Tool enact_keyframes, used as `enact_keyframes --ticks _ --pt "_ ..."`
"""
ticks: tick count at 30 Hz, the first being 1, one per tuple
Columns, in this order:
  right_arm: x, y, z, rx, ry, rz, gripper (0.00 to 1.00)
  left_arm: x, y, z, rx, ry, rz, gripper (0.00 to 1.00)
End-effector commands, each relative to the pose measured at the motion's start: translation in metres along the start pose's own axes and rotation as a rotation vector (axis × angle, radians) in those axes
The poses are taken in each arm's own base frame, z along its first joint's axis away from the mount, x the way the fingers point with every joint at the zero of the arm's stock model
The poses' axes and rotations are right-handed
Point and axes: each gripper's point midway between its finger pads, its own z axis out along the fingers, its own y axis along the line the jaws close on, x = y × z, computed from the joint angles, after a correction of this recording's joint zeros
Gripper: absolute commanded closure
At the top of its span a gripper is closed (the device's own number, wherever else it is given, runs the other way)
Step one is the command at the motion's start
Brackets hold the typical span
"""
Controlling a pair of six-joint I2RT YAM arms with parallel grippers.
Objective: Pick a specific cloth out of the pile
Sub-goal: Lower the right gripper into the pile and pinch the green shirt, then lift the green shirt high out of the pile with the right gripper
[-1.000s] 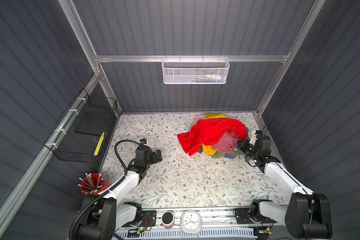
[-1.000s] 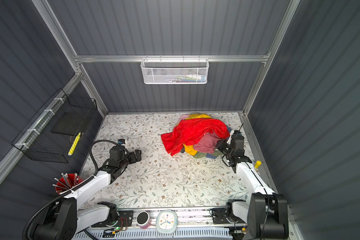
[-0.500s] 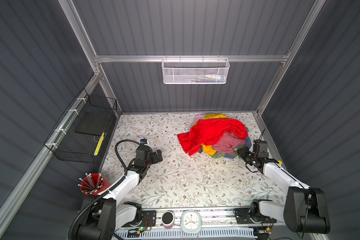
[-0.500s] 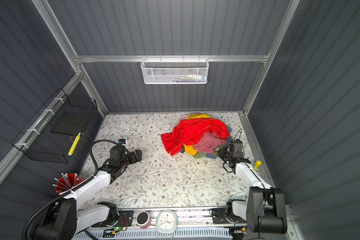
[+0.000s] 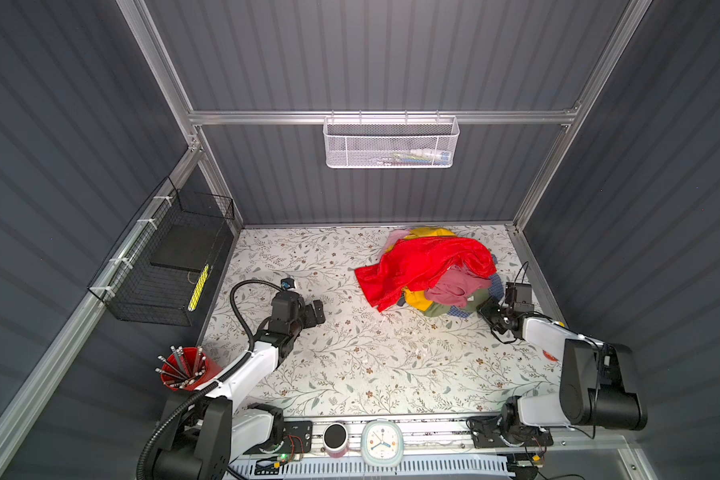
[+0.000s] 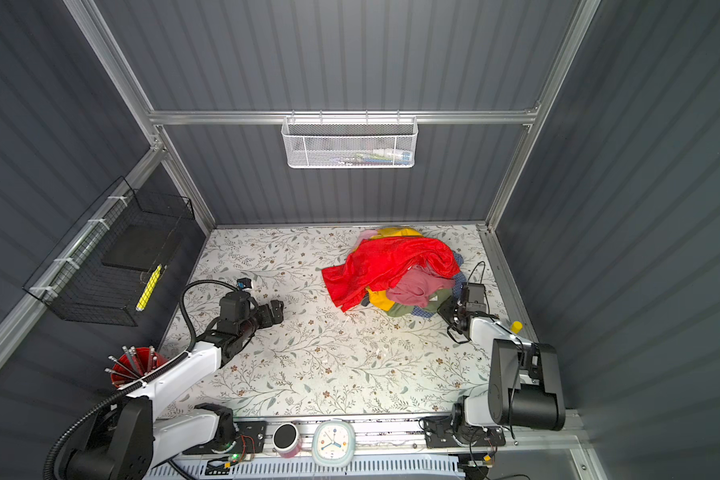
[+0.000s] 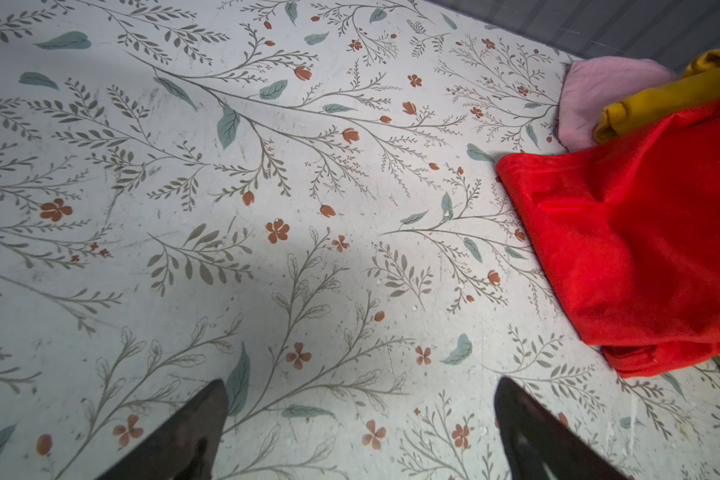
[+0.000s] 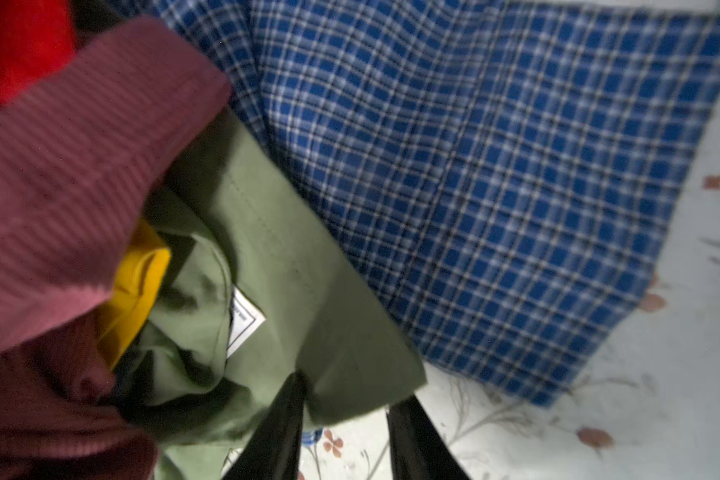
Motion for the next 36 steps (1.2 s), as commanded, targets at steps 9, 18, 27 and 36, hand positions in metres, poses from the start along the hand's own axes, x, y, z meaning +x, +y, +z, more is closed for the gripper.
enact_keyframes --ticks 9,18,27,36 --pt "-0.027 0.024 0.010 -0.091 -0.066 -0.014 0.79 0.003 -0.004 -0.006 0.021 -0.001 0.004 0.00" --pt "-0.027 0.029 0.019 -0.126 -0.042 0.015 0.96 0.002 -0.003 -0.008 0.019 -0.002 0.005 0.00" --pt "-0.033 0.049 -0.010 -0.209 -0.092 -0.014 1.00 0.001 -0.004 -0.007 0.018 -0.001 0.004 0.00" --pt "-0.047 0.086 -0.077 -0.306 -0.221 -0.101 1.00 -0.004 -0.009 -0.005 0.026 -0.006 0.010 0.00"
